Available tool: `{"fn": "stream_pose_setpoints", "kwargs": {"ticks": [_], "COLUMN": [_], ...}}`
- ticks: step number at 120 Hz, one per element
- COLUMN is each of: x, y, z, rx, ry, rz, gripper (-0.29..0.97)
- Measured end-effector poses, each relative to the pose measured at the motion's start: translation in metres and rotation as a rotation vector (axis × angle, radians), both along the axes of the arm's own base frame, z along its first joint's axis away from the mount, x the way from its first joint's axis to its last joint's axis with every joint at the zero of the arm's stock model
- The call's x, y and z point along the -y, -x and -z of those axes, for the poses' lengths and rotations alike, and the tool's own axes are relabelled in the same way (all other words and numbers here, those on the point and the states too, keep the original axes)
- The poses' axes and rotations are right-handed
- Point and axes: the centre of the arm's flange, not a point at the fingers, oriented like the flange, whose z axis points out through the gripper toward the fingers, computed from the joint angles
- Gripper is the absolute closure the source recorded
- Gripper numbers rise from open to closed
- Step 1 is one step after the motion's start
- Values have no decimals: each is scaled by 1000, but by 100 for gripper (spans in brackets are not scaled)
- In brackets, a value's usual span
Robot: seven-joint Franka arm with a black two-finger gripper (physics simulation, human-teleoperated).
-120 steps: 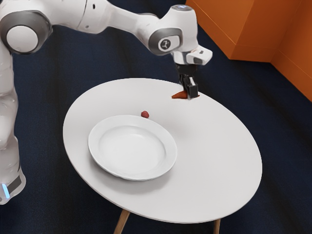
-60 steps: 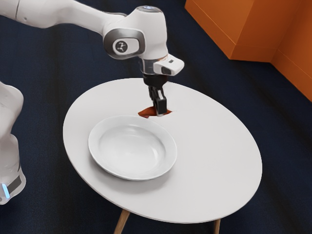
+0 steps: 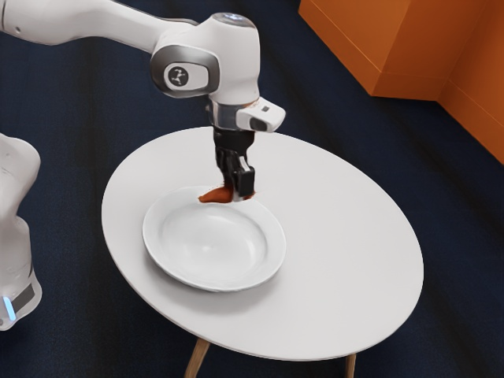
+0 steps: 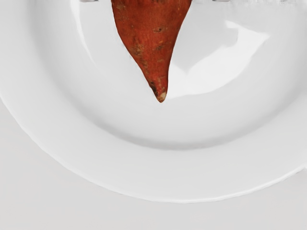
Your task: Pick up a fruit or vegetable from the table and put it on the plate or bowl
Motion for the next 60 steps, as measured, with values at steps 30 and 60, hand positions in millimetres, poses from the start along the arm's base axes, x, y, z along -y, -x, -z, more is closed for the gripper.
{"fn": "stream_pose_setpoints", "kwargs": {"ticks": [30,60], "x": [-43,-146], "y": [-18,-111], "z": [-15,-96], "rx": [8,135], "ry": [23,94], "rz": [-180,-529], "gripper": [4,1]}}
